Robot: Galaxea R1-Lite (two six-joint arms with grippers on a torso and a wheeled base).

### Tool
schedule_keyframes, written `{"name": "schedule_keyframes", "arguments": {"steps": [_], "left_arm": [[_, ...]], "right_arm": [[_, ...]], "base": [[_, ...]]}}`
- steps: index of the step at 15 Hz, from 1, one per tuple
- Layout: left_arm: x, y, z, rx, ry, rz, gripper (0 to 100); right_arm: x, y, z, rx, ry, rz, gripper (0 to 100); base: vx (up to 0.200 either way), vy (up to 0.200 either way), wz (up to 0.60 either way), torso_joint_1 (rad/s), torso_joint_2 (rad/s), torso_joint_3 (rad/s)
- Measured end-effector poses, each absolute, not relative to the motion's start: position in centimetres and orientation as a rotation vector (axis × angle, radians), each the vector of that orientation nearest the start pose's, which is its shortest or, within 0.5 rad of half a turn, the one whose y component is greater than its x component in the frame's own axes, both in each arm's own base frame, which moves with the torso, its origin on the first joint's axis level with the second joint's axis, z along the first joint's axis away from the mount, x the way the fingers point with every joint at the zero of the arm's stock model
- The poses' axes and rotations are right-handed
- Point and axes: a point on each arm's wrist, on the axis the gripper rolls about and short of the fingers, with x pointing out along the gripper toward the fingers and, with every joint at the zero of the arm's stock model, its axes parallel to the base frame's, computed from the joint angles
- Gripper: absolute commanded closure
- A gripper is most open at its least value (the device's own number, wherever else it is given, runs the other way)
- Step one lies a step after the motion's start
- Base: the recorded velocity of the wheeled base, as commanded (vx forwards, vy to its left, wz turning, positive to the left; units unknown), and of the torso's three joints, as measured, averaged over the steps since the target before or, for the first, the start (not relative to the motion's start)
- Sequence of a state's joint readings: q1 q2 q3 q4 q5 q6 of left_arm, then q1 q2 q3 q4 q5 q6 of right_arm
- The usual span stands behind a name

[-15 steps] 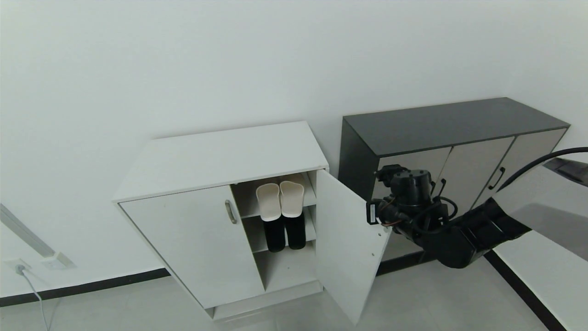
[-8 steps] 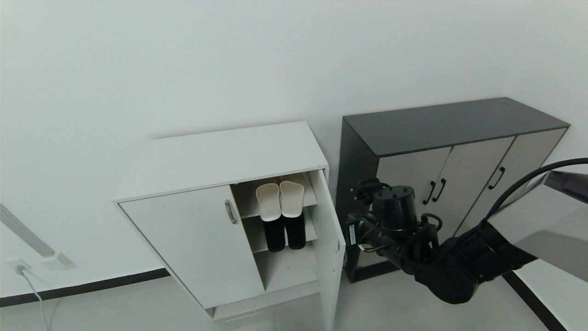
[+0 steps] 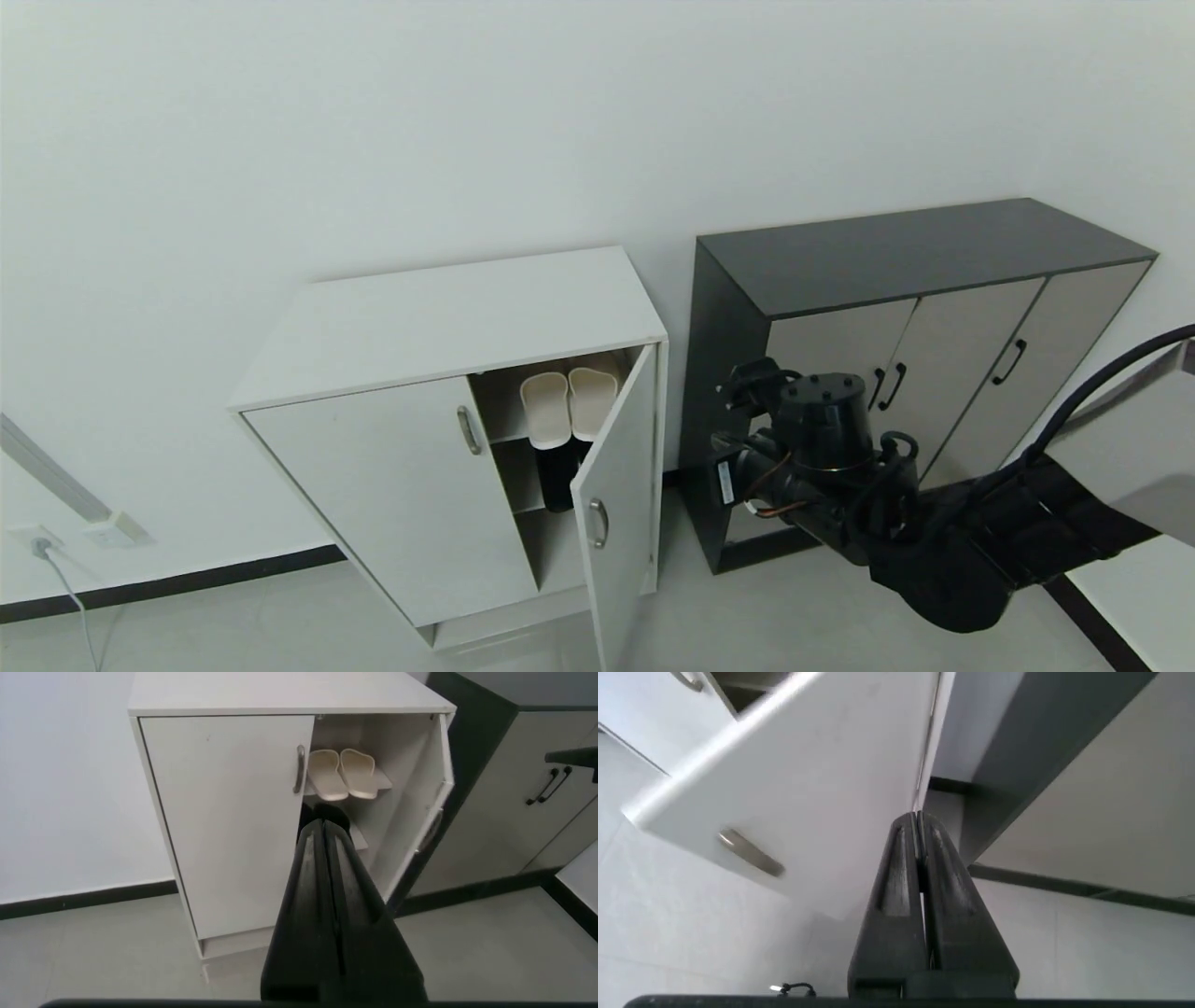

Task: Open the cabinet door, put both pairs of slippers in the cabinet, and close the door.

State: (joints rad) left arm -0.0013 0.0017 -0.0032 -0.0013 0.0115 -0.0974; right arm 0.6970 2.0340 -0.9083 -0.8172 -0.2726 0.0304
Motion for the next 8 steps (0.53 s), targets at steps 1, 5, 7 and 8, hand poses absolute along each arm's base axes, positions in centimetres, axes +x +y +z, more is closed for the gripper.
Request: {"name": "schedule_keyframes", "arguments": {"steps": [1, 5, 7, 8], "left_arm": [[-2.29, 0.03, 7.65, -0.097, -0.003, 0.01, 100], [-2.29, 0.03, 7.65, -0.097, -0.003, 0.009, 100], [-2.29, 0.03, 7.65, -0.097, -0.003, 0.009, 100], [-2.29, 0.03, 7.65, -0.097, -0.003, 0.009, 100]], "right_arm": [[29.06, 23.58, 11.34, -0.11, 0.272, 0.418, 100], [28.82, 23.62, 11.35, -0.115, 0.253, 0.433, 100], [28.76, 23.63, 11.35, -0.109, 0.245, 0.447, 100], [28.71, 23.61, 11.3, -0.109, 0.244, 0.45, 100]], "base": [[0.0, 0.0, 0.0, 0.0, 0.0, 0.0], [0.0, 0.0, 0.6, 0.004, 0.0, 0.002], [0.0, 0.0, 0.6, 0.005, 0.0, 0.005], [0.0, 0.0, 0.0, 0.0, 0.0, 0.0]]}}
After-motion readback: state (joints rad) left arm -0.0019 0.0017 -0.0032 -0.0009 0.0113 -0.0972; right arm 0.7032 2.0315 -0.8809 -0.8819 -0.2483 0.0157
